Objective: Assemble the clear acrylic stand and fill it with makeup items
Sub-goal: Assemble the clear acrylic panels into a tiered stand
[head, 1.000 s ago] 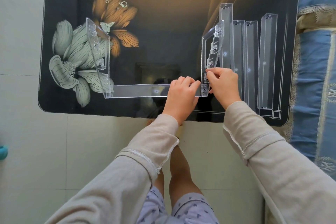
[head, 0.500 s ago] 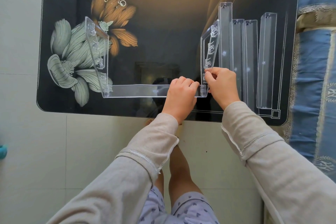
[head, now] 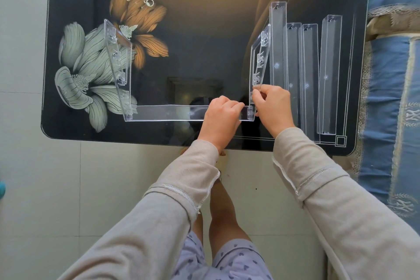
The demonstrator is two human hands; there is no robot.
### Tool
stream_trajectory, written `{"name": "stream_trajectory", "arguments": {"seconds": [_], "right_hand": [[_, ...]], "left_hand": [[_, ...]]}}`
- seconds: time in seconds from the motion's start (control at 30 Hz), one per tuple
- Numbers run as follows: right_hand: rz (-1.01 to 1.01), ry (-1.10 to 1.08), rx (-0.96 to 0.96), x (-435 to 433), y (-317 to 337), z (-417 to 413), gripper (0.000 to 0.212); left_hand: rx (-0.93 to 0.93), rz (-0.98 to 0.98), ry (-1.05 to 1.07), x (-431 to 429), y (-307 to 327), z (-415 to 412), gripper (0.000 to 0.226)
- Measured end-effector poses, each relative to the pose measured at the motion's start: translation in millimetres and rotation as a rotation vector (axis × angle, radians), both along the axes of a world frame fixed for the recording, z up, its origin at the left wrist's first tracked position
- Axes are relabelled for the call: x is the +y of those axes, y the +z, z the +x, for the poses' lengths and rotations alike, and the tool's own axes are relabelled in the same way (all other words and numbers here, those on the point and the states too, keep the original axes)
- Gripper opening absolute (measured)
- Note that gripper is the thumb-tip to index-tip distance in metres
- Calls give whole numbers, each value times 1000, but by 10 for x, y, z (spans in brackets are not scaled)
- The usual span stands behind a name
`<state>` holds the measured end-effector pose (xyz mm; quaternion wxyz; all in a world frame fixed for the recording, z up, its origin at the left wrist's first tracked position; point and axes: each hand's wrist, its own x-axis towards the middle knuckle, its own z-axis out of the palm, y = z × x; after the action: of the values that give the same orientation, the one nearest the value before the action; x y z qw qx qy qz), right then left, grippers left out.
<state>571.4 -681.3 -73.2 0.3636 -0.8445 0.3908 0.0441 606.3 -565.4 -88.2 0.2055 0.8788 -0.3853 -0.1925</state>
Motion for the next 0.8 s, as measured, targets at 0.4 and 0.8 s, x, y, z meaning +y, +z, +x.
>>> {"name": "stream_trajectory", "arguments": {"seconds": [0.4, 0.8], "right_hand": [[24, 25, 18, 16, -4, -53, 30], [-175, -235, 83, -376, 75, 166, 25]], "left_hand": [[-113, 93, -66, 1, 36, 50, 25], [50, 164, 64, 44, 160, -205, 52]]}}
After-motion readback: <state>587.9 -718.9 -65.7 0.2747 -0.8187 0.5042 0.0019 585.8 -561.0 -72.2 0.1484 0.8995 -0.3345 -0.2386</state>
